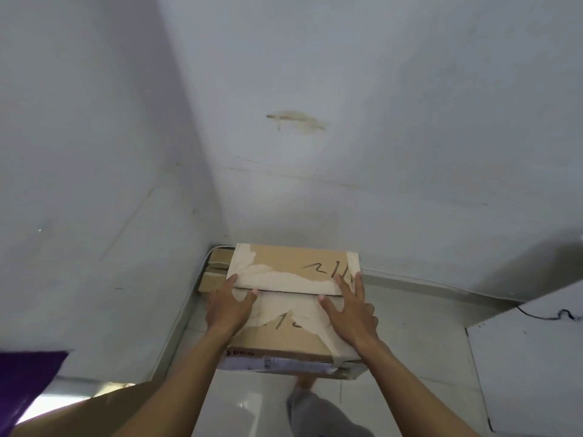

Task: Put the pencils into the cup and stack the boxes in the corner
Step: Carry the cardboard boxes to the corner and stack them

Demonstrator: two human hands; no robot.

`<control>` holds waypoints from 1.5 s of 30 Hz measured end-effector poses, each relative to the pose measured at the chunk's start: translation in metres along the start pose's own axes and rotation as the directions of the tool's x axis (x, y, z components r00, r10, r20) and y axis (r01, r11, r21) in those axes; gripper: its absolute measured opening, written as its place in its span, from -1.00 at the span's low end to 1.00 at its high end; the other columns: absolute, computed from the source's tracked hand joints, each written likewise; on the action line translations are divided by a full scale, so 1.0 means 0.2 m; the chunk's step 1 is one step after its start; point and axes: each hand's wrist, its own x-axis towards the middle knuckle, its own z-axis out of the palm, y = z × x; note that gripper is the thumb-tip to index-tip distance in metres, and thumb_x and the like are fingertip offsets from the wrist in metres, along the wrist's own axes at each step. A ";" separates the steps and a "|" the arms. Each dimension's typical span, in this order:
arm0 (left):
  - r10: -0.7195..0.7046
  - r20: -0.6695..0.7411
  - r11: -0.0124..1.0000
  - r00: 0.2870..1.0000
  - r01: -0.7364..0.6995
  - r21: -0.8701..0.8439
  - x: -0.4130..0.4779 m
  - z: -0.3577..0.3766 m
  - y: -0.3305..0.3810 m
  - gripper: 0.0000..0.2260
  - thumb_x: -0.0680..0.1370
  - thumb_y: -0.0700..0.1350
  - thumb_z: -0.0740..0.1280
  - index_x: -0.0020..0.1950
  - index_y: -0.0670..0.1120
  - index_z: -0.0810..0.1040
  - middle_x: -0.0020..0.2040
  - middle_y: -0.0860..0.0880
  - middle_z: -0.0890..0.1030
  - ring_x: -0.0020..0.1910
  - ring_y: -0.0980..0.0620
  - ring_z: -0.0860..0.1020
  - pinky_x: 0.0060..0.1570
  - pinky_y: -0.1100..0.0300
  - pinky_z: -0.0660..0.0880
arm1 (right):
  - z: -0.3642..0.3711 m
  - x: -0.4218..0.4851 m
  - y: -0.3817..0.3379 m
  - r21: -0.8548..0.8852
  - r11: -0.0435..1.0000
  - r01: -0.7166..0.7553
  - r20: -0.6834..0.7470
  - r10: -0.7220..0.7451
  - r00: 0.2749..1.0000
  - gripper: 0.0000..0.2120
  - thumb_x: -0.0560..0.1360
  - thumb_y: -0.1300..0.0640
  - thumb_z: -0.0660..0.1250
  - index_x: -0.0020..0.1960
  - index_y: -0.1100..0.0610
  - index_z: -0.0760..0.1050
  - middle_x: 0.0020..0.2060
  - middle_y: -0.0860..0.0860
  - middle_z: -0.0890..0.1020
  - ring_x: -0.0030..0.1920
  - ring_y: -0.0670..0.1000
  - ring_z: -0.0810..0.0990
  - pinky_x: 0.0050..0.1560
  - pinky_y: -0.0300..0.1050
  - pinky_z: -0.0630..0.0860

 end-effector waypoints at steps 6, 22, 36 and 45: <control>-0.086 -0.019 0.996 0.996 0.086 0.018 0.34 -0.11 0.02 -0.40 0.49 0.12 0.35 0.48 0.05 0.25 0.39 -0.23 0.36 0.37 -0.22 0.32 0.31 -0.01 0.30 | 0.12 0.42 -0.26 -0.045 0.998 0.051 0.088 -0.047 0.995 -0.34 0.51 -0.34 0.09 0.54 -0.21 -0.02 0.56 -0.13 -0.21 0.39 0.27 0.28 0.30 0.15 0.29; -0.114 0.200 0.993 0.973 0.104 0.059 1.39 -0.15 -0.20 -0.27 0.46 0.10 0.39 0.53 0.07 0.09 0.50 -0.14 0.19 0.44 -0.15 0.25 0.37 0.03 0.29 | 0.59 1.25 -0.66 -0.007 0.993 -0.116 0.164 0.116 0.980 -0.25 0.48 -0.20 0.31 0.53 -0.23 -0.02 0.55 0.05 -0.23 0.41 0.34 0.23 0.35 0.20 0.29; -0.157 0.251 0.975 0.955 0.109 0.193 2.32 0.03 -0.76 -0.24 0.46 0.00 0.43 0.53 0.12 0.06 0.45 -0.14 0.23 0.38 -0.18 0.32 0.30 -0.11 0.37 | 1.40 1.85 -0.76 0.135 0.971 -0.196 0.215 0.164 0.963 -0.23 0.43 -0.13 0.42 0.51 -0.24 0.07 0.50 0.10 -0.06 0.35 0.35 0.34 0.32 0.26 0.39; -0.103 0.222 0.987 0.970 0.071 0.146 2.72 0.34 -1.10 -0.17 0.38 -0.11 0.48 0.51 0.13 0.09 0.46 -0.08 0.27 0.39 -0.15 0.33 0.25 -0.16 0.42 | 1.79 2.20 -0.61 0.175 0.971 -0.163 0.260 0.114 0.959 -0.20 0.40 -0.13 0.44 0.52 -0.20 0.08 0.47 0.12 0.05 0.34 0.30 0.34 0.19 0.26 0.52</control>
